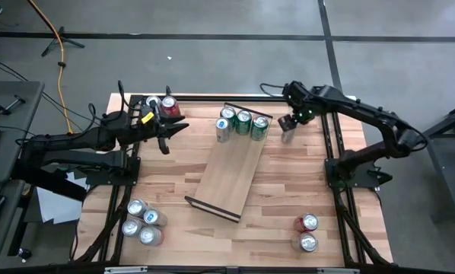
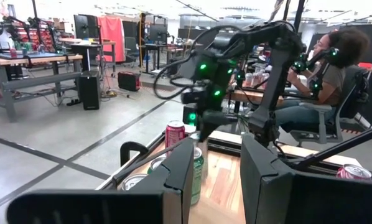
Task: Place canned beverage on shelf
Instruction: Put the top blue soda can on the shelf aligned with the other blue soda can
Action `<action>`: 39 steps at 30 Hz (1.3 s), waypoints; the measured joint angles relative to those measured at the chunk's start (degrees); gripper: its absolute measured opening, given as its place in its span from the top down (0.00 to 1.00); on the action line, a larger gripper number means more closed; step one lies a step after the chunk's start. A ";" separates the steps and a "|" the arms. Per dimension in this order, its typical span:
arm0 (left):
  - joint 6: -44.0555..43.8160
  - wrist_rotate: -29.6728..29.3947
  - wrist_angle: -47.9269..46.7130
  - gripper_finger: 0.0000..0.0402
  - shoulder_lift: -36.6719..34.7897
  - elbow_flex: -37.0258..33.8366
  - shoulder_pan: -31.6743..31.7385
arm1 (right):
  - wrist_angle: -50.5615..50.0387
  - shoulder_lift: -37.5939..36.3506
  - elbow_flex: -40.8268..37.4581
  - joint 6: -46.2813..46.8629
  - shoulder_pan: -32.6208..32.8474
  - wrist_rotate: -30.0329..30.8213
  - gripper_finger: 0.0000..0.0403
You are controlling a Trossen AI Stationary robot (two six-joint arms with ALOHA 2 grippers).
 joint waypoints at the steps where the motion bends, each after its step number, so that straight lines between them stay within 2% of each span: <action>1: 0.00 0.00 -0.10 0.85 0.02 0.00 0.02 | -0.81 -0.58 0.00 -0.42 1.05 -0.94 0.47; 11: 0.00 0.00 -0.02 0.85 1.63 0.00 0.02 | -0.69 -3.41 0.00 -1.30 14.43 -3.73 0.47; 17: 0.00 0.00 0.02 0.85 3.23 0.00 0.02 | 4.18 -3.41 0.05 -2.35 23.11 -9.34 0.47; 22: 0.02 0.00 1.02 0.85 3.43 0.00 0.01 | 7.02 -2.92 4.59 -1.72 29.16 -9.95 0.47; 26: 0.22 -0.30 2.39 0.85 3.40 0.00 0.01 | 8.16 -1.25 10.99 -1.12 32.16 -5.67 0.47; 31: 1.03 -0.98 2.72 0.85 3.41 0.00 0.02 | 6.64 5.41 20.90 -1.14 33.00 0.18 0.47; 39: 1.03 -1.07 2.69 0.85 3.41 0.00 0.00 | -7.73 22.06 38.95 -1.68 32.62 8.54 0.47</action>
